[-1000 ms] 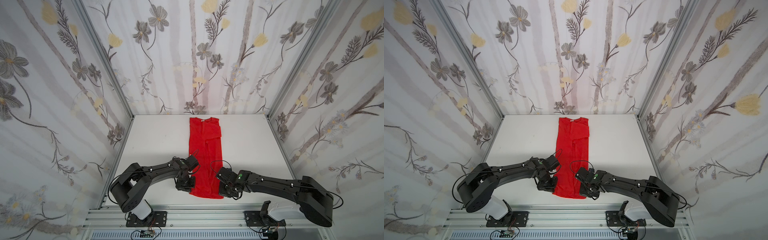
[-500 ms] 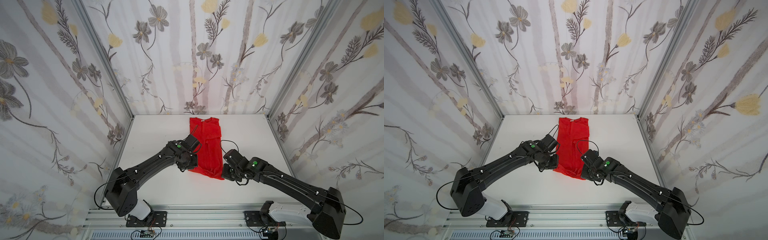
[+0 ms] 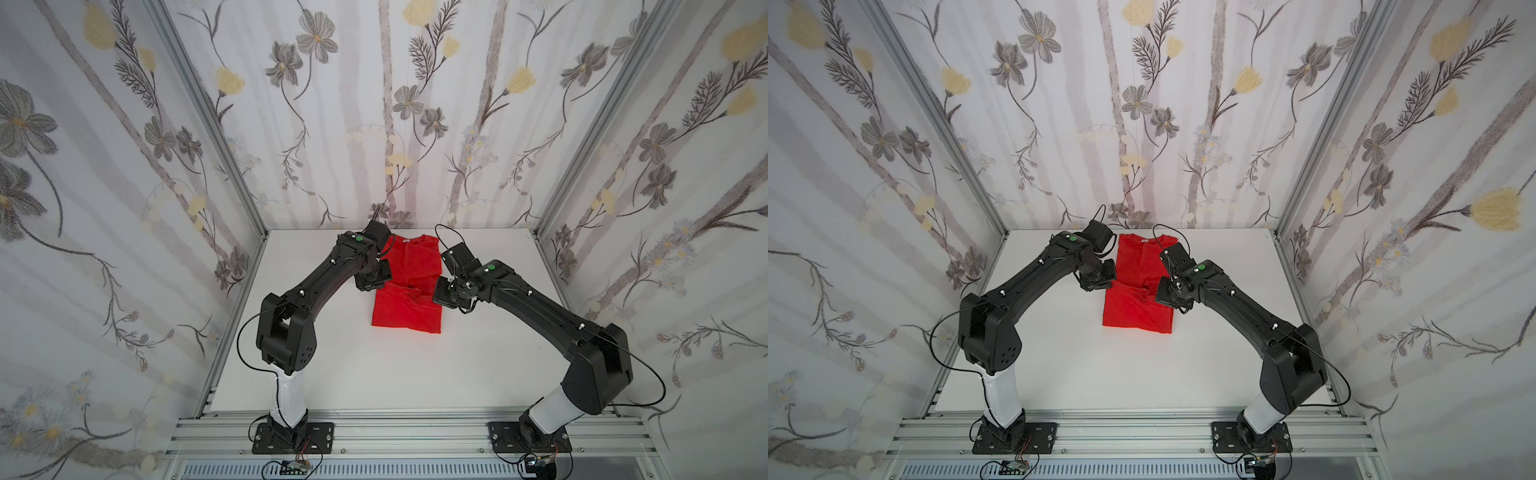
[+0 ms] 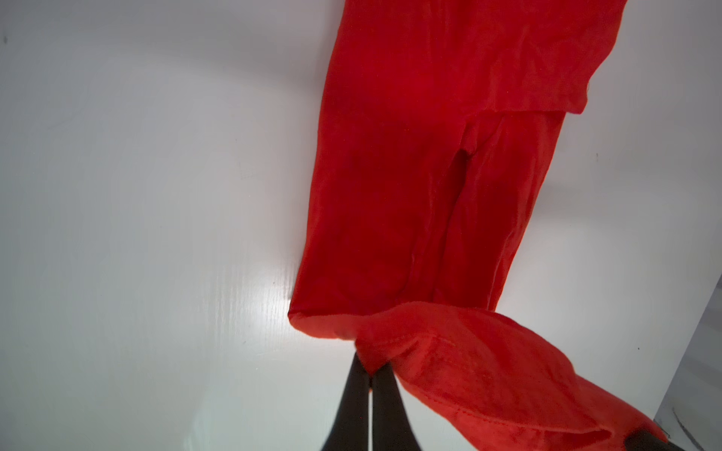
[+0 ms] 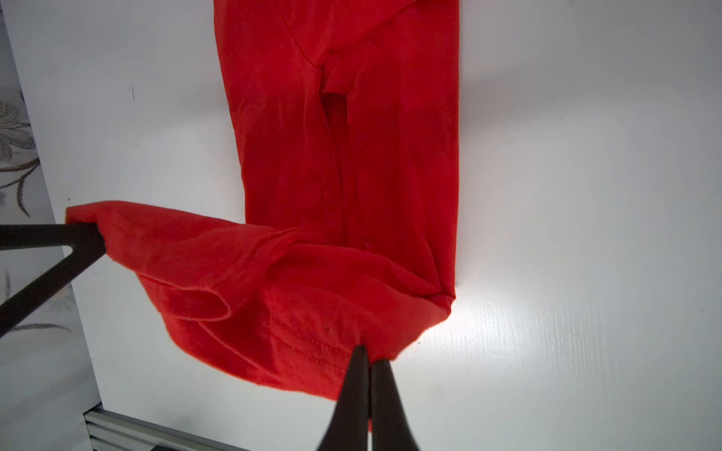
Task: Fold and stack t-shirts
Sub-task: Fold the T-shirt.
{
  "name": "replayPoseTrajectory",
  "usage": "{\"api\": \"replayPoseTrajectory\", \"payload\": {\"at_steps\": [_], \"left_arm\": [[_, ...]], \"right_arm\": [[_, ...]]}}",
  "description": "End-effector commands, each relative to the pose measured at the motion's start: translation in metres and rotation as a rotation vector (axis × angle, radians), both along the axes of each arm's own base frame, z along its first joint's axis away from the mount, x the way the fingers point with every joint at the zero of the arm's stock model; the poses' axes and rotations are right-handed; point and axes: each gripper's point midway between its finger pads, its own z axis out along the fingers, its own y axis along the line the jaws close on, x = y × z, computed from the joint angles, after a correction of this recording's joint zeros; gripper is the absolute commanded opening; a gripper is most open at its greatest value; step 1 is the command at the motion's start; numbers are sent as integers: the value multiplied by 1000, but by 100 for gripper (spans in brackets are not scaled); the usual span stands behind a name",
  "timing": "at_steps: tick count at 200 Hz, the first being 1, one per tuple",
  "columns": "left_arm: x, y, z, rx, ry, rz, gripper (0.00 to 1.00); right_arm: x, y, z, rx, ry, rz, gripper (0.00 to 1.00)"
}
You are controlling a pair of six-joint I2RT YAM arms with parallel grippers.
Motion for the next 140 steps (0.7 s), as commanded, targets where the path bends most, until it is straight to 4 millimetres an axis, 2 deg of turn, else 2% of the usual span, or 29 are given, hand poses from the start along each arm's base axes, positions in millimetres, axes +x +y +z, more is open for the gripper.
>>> {"api": "replayPoseTrajectory", "payload": {"at_steps": [1,27,52,74,111,140], "left_arm": [[7,-2,-12,10,61,-29,0],[26,-12,-25,2,82,-40,0],[41,-9,-44,34,119,-17,0],[53,-7,-53,39,127,6,0],[62,-6,-75,51,175,19,0],[68,-8,-92,58,209,15,0]], "right_arm": [[16,5,-8,8,31,35,0],[38,6,-21,14,60,27,0],[55,4,-35,19,87,18,0],[69,4,-48,27,111,17,0],[89,5,-66,38,142,18,0],[96,6,-83,42,187,10,0]]}}
